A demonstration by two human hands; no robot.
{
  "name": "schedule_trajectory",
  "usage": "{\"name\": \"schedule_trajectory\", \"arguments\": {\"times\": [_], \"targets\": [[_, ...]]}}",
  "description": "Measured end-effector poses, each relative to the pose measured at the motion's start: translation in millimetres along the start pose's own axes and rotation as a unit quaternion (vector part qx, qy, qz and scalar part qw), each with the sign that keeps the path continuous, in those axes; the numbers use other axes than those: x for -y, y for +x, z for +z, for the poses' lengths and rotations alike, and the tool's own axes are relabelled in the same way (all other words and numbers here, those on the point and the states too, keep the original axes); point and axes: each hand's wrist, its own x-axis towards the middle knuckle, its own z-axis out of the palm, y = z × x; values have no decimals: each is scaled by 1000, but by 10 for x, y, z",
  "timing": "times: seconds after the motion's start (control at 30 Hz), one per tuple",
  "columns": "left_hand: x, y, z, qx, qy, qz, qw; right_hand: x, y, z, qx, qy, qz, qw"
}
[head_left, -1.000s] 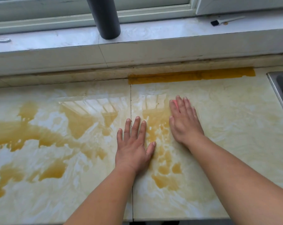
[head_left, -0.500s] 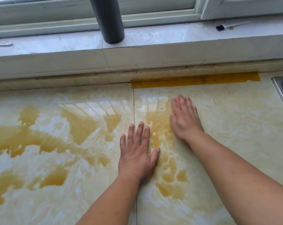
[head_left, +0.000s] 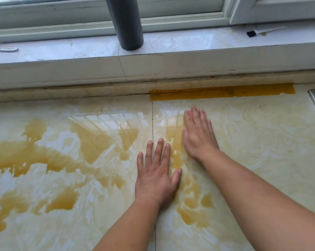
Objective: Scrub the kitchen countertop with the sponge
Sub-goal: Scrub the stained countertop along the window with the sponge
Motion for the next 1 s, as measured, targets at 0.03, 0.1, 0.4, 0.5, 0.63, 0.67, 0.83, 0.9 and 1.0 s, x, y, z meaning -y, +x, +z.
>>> {"name": "schedule_trajectory", "arguments": {"times": [0.03, 0.1, 0.4, 0.5, 0.63, 0.67, 0.83, 0.9, 1.0], "targets": [[-3, 2, -4, 0, -2, 0, 1000, 47, 133, -26, -1, 5, 11, 1000], [-3, 4, -7, 4, -3, 1, 1000, 91, 185, -17, 0, 3, 6, 1000], [-15, -10, -43, 15, 1, -4, 1000, -27, -643, 141, 36, -32, -109, 993], [-16, -6, -49, 21, -2, -12, 1000, 180, -129, 48, 38, -13, -94, 995], [-14, 4, -60, 31, -2, -15, 999, 224, -63, 65, 42, -14, -105, 994], [-16, 0, -63, 31, -1, -15, 999, 175, -203, 103, 42, -12, -120, 992], [-12, -1, -48, 23, 2, -14, 1000, -9, -519, 138, 61, -35, -171, 983], [-16, 1, -41, 20, -2, -15, 1000, 93, -263, 72, 58, -38, -154, 986], [-8, 6, -26, 11, -2, -16, 1000, 259, 23, 19, 48, -30, -123, 991]]}}
